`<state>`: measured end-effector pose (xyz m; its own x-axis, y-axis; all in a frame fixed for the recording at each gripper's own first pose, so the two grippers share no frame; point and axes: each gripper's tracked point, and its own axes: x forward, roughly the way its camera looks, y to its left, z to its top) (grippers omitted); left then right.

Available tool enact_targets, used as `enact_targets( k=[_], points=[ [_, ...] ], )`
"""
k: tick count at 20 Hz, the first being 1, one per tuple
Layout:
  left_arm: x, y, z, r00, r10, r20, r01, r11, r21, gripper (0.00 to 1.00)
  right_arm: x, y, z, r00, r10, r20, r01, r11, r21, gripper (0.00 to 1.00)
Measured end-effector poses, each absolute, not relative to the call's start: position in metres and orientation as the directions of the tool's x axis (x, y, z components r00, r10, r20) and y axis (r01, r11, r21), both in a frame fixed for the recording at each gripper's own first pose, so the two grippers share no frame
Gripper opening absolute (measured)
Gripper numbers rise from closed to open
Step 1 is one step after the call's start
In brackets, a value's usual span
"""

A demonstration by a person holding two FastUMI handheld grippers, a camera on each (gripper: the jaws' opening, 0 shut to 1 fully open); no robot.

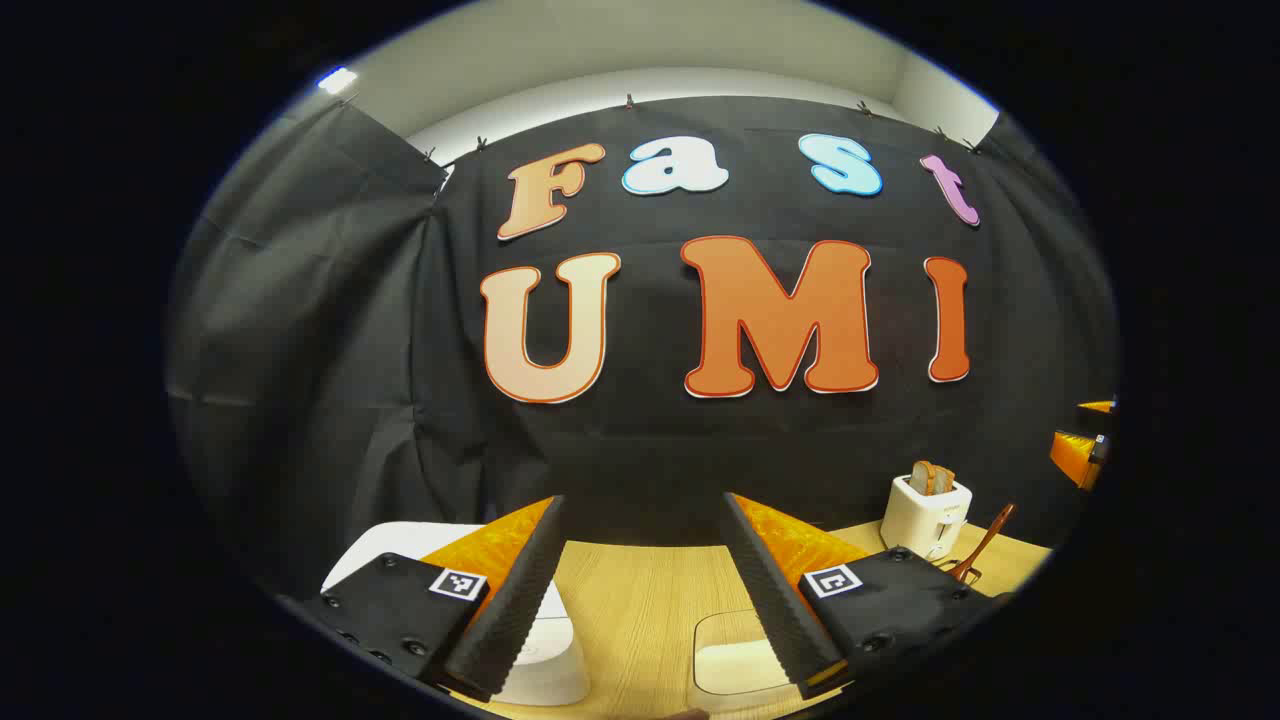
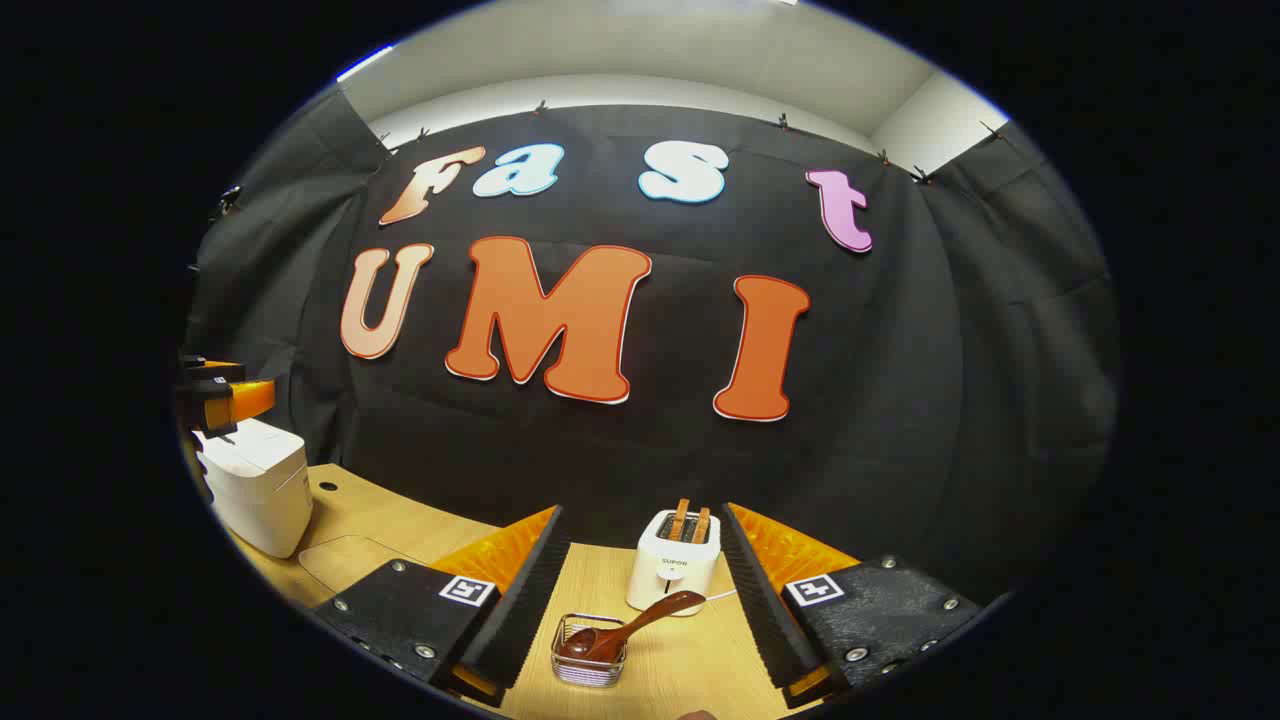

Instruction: Close the left gripper, press the button to open the rice cooker; take a wooden spoon from the chopstick holder with the right hand, scoop a spoonful of rice and pour it into the rice cooker, then put the wooden spoon back into the chopstick holder.

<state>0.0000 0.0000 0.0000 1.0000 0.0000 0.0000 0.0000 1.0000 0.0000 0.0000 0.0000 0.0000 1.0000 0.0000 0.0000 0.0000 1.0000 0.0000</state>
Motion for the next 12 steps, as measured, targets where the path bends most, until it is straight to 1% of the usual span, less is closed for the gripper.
enact_targets(
  k=[8, 9, 10, 11, 12],
  points=[
    [0.000, -0.004, -0.001, 1.000, -0.005, 0.001, 0.005, 1.000, 0.003, 0.99, 0.004, -0.006, -0.014, 0.999, -0.015, -0.038, 0.015, 1.000, 0.009, 0.90],
    [0.000, -0.005, -0.002, 1.000, -0.006, 0.003, 0.006, 1.000, 0.002, 0.96, 0.006, -0.007, -0.016, 0.999, -0.015, -0.041, 0.016, 1.000, 0.010, 0.90],
    [0.000, -0.005, -0.001, 1.000, -0.006, 0.003, 0.006, 1.000, 0.002, 0.96, 0.007, -0.009, -0.018, 0.999, -0.020, -0.047, 0.021, 1.000, 0.012, 0.90],
    [0.000, -0.005, -0.001, 1.000, -0.007, 0.003, 0.007, 1.000, 0.003, 0.99, 0.007, -0.010, -0.020, 0.998, -0.020, -0.054, 0.021, 1.000, 0.013, 0.90],
    [0.000, -0.006, -0.002, 1.000, -0.007, 0.003, 0.007, 1.000, 0.004, 0.99, 0.008, -0.011, -0.022, 0.998, -0.026, -0.062, 0.026, 1.000, 0.013, 0.90]
  ],
)
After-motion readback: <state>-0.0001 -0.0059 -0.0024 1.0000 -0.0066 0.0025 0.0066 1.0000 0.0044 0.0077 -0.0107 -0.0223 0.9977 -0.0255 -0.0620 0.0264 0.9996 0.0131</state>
